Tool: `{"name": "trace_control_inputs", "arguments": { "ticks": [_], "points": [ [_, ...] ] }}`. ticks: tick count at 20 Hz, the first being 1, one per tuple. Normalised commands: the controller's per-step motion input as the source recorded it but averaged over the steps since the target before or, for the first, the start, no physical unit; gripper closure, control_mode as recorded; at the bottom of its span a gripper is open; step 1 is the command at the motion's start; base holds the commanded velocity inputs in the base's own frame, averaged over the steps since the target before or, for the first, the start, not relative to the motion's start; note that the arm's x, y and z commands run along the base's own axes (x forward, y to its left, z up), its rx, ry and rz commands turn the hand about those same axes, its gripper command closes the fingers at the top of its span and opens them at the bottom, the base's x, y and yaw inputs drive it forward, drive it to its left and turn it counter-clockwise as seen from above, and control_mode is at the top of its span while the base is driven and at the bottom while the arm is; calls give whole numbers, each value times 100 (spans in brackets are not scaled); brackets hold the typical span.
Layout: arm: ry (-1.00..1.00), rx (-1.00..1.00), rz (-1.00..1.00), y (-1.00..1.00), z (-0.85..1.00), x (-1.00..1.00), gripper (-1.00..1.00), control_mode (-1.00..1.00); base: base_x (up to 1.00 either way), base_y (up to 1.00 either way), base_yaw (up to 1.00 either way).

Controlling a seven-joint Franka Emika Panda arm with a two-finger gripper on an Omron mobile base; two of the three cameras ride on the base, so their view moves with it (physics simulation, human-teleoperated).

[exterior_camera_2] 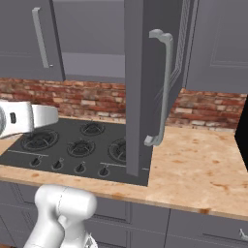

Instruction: Open the cabinet. Pick the spray and place it next to the sink. Then close the cabinet.

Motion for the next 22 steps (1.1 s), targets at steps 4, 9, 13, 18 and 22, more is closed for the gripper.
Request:
{"name": "trace_control_inputs", "arguments": {
  "ticks": [4,9,13,18,22],
  "points": [
    [8,9,-36,8,36,-17,-100,-100,0,0,0],
    [2,16,-12,4,26,-29,-100,-100,0,0,0],
    [0,9,2,11,0,-26,-100,-100,0,0,0],
    [0,14,19,25,0,-33,-100,-100,0,0,0],
    [0,9,31,27,6,-24,-100,-100,0,0,0]
  ]
}}
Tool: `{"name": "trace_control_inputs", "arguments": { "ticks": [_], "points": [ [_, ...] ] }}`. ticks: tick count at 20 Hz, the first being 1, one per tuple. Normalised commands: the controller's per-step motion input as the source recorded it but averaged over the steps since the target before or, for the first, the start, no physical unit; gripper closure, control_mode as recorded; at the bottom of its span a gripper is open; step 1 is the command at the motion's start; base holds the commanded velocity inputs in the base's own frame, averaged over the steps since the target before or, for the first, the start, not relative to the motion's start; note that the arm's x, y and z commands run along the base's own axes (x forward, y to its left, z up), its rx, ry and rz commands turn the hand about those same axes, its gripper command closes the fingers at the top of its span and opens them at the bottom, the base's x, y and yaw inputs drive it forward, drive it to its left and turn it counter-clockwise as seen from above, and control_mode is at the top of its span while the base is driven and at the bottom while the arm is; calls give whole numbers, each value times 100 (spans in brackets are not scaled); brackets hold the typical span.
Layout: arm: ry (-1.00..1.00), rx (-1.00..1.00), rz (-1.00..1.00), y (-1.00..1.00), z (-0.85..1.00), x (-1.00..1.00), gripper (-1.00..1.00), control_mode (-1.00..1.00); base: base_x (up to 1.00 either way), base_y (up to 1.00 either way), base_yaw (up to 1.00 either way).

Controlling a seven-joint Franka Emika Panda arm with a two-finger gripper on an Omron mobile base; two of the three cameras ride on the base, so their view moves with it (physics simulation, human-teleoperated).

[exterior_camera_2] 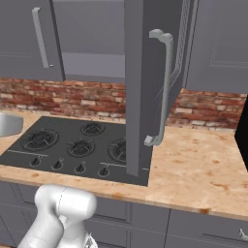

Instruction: Open the cabinet. Pick the spray and place it next to the sink. Then close the cabinet.

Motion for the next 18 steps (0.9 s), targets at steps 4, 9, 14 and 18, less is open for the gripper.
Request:
{"name": "trace_control_inputs", "arguments": {
  "ticks": [4,9,14,18],
  "points": [
    [3,1,23,28,9,0,-100,-100,0,0,0],
    [10,0,5,14,3,39,-100,-100,0,0,0],
    [18,-2,0,8,9,45,-100,-100,0,0,0],
    [3,0,-1,9,23,15,-100,-100,0,0,0]
  ]
}}
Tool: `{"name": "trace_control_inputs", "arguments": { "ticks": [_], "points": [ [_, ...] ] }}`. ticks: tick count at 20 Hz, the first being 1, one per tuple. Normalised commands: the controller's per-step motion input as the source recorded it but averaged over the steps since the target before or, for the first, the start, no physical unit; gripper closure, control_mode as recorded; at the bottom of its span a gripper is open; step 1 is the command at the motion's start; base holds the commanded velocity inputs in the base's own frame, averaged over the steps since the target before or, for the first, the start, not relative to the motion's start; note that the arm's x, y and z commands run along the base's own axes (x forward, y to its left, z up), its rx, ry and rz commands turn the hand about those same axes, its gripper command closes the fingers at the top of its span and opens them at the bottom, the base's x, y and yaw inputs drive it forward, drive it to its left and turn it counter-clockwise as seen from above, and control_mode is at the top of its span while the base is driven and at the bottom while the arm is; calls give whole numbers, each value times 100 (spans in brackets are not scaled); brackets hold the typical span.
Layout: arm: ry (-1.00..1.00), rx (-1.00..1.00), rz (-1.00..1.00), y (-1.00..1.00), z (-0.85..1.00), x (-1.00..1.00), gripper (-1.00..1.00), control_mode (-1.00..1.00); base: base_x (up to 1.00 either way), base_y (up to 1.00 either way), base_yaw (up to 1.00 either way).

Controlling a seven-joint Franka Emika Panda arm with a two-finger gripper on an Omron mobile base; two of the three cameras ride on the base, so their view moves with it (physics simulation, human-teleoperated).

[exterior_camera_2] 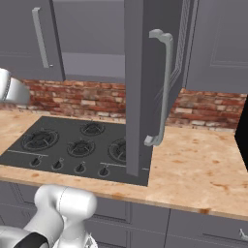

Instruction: Open the cabinet. Pick the spray and place it next to the sink. Then close the cabinet.

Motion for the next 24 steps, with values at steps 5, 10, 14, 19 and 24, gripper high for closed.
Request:
{"name": "trace_control_inputs", "arguments": {
  "ticks": [5,10,14,19,24],
  "points": [
    [-6,0,-3,14,11,1,-100,-100,0,0,0],
    [-19,0,-1,16,0,24,-100,-100,0,0,0],
    [-24,0,0,4,0,54,-100,-100,0,0,0],
    [-20,0,0,1,12,50,-100,-100,0,0,0],
    [0,0,0,0,54,5,-100,-100,0,0,0]
  ]
}}
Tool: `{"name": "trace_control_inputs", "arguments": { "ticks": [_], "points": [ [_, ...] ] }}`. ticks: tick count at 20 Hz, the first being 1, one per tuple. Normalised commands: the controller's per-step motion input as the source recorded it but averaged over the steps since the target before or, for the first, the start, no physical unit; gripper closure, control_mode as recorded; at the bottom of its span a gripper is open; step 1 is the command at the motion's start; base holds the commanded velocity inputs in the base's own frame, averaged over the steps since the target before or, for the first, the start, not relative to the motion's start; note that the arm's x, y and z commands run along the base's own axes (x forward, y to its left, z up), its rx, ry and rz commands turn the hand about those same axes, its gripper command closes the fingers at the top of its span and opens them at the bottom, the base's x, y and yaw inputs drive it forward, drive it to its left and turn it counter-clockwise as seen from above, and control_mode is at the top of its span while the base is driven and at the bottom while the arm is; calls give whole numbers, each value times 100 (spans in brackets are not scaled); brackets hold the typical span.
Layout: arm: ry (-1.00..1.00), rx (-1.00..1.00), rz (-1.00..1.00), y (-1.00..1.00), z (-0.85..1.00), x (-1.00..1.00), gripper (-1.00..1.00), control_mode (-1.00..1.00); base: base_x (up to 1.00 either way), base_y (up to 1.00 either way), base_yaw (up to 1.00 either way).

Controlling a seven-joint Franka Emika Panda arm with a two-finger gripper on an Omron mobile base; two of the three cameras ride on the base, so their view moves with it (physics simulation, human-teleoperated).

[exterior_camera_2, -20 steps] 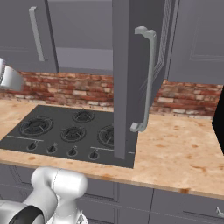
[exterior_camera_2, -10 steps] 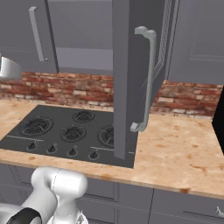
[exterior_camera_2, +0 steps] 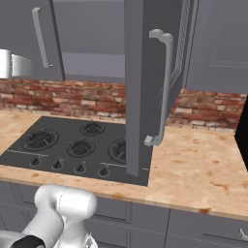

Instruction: Open the cabinet. Pick the spray and place it next to the sink. Then close the cabinet.

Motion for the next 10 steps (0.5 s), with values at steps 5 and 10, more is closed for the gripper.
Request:
{"name": "trace_control_inputs", "arguments": {
  "ticks": [5,10],
  "points": [
    [0,0,0,0,26,10,-100,-100,0,0,0],
    [2,0,0,6,-3,10,-100,-100,0,0,0]
  ]
}}
